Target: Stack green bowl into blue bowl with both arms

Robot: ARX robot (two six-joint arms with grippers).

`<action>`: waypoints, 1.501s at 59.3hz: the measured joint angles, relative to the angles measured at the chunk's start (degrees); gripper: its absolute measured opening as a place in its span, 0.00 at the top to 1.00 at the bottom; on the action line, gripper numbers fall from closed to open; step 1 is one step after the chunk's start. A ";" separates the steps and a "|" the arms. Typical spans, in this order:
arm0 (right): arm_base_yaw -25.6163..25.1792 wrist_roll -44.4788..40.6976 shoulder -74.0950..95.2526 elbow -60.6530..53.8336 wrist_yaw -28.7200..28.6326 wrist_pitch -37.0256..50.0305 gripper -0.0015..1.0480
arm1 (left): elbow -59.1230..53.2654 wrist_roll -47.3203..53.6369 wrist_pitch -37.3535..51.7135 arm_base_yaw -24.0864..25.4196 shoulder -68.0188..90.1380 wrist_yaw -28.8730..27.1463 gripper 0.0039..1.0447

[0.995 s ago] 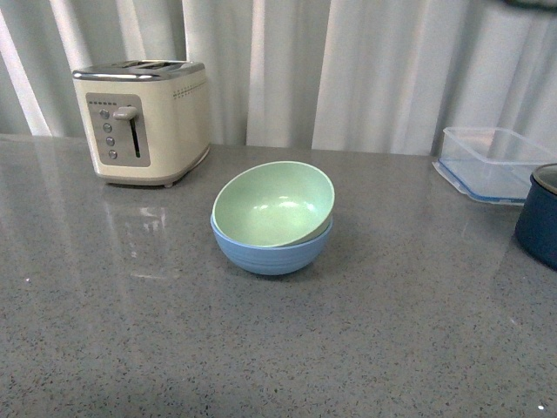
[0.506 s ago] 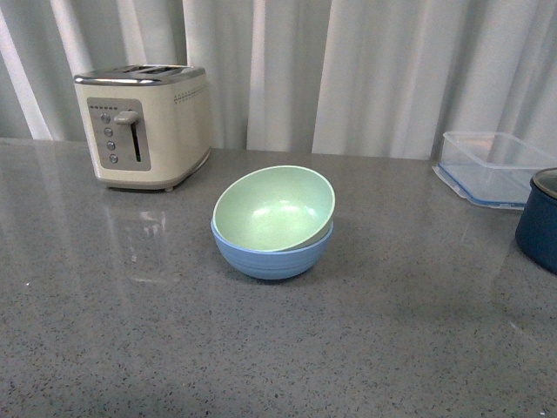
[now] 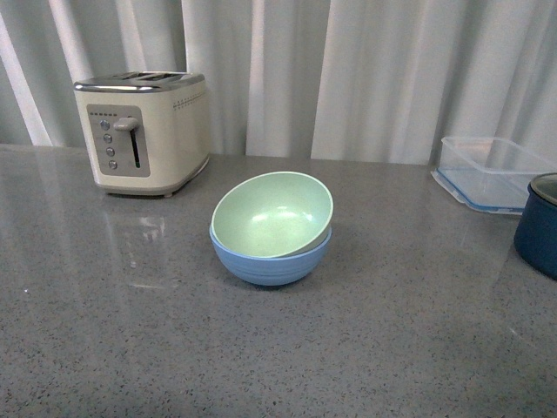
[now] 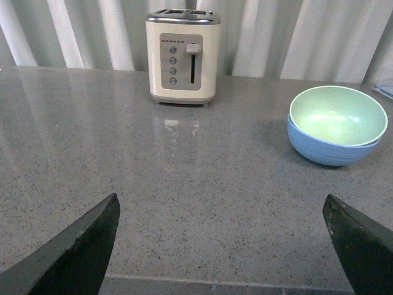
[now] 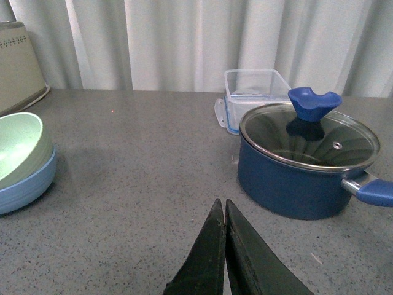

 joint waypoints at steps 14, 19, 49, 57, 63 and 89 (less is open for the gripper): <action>-4.22 -0.02 -8.70 -3.76 -3.91 -5.03 0.99 | 0.00 0.00 0.00 0.00 0.00 0.02 0.06; -4.22 -0.02 -11.34 -4.50 -3.93 -6.80 0.99 | 0.00 0.00 0.00 0.00 0.00 0.02 0.06; -4.22 -0.02 -25.53 -7.76 -4.07 -16.90 0.99 | 0.00 0.00 0.00 0.00 0.00 0.00 0.06; -4.22 -0.02 -28.92 -7.78 -4.07 -20.24 0.99 | 0.00 0.00 0.00 0.00 0.00 0.00 0.06; -4.22 -0.02 -31.45 -7.78 -4.07 -22.67 0.99 | 0.00 0.02 0.00 0.00 0.00 0.00 0.06; -4.22 -0.02 -39.12 -7.76 -4.09 -30.29 0.99 | 0.00 0.00 0.00 0.00 0.00 0.00 0.06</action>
